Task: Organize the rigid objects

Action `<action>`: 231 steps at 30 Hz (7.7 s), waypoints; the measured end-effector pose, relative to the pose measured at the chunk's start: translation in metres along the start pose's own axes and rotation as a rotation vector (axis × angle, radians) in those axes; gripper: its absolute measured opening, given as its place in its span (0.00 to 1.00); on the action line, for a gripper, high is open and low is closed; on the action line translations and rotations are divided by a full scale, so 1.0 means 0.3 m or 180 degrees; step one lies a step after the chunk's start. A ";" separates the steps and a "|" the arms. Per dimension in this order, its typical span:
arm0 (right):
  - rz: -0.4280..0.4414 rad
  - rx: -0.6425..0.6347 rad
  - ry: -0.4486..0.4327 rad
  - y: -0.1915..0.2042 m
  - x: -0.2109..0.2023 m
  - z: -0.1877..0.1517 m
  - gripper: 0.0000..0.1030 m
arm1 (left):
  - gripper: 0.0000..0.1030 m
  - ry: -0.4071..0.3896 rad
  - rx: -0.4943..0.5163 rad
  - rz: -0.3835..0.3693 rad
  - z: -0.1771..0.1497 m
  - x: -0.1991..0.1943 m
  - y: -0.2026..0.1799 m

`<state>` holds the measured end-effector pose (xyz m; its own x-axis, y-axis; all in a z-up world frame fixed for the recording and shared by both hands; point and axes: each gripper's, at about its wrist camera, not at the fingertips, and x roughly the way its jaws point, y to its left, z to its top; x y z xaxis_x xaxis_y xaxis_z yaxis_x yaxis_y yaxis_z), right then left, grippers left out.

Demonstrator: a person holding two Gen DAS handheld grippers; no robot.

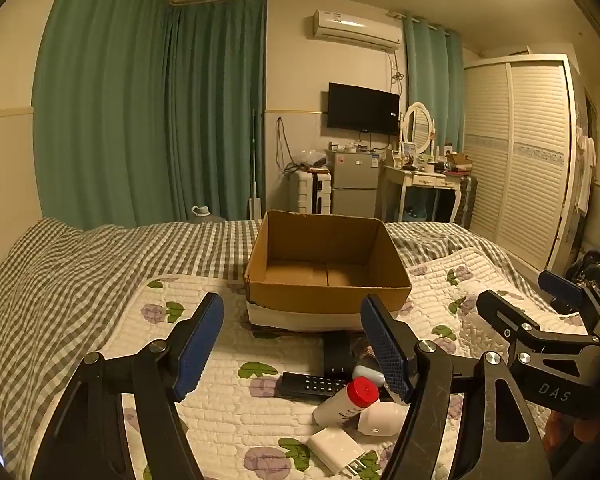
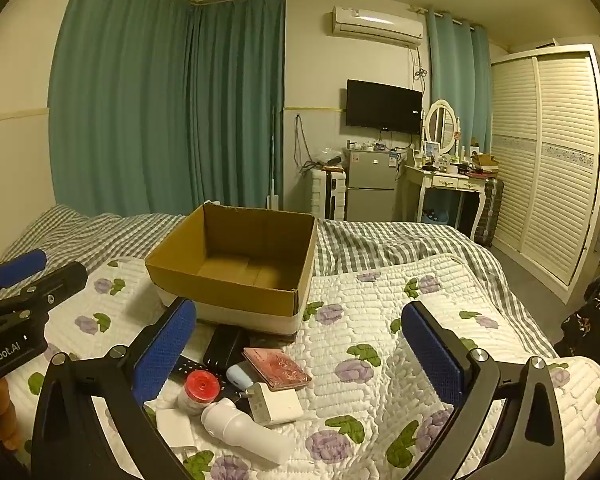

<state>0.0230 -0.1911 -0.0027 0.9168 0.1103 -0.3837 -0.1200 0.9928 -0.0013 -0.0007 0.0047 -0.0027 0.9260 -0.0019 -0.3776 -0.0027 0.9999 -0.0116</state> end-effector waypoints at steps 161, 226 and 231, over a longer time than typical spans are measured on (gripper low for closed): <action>0.1149 -0.0602 0.0446 -0.024 0.485 0.377 0.09 | 0.36 0.0873 0.0282 -0.0247 0.294 0.584 -0.119; 0.1323 -0.0727 0.1375 -0.008 0.273 -0.209 0.71 | 0.58 0.1450 -0.0075 0.0415 -0.230 0.279 -0.049; 0.1705 -0.0856 0.1633 0.064 0.297 -0.271 0.47 | 0.58 0.1608 -0.0122 0.0388 -0.305 0.249 -0.030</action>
<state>0.0715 -0.1661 -0.1119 0.4258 0.4697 -0.7734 -0.6437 0.7579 0.1059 0.0338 -0.0055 -0.1156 0.6202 0.0995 -0.7781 -0.1217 0.9921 0.0299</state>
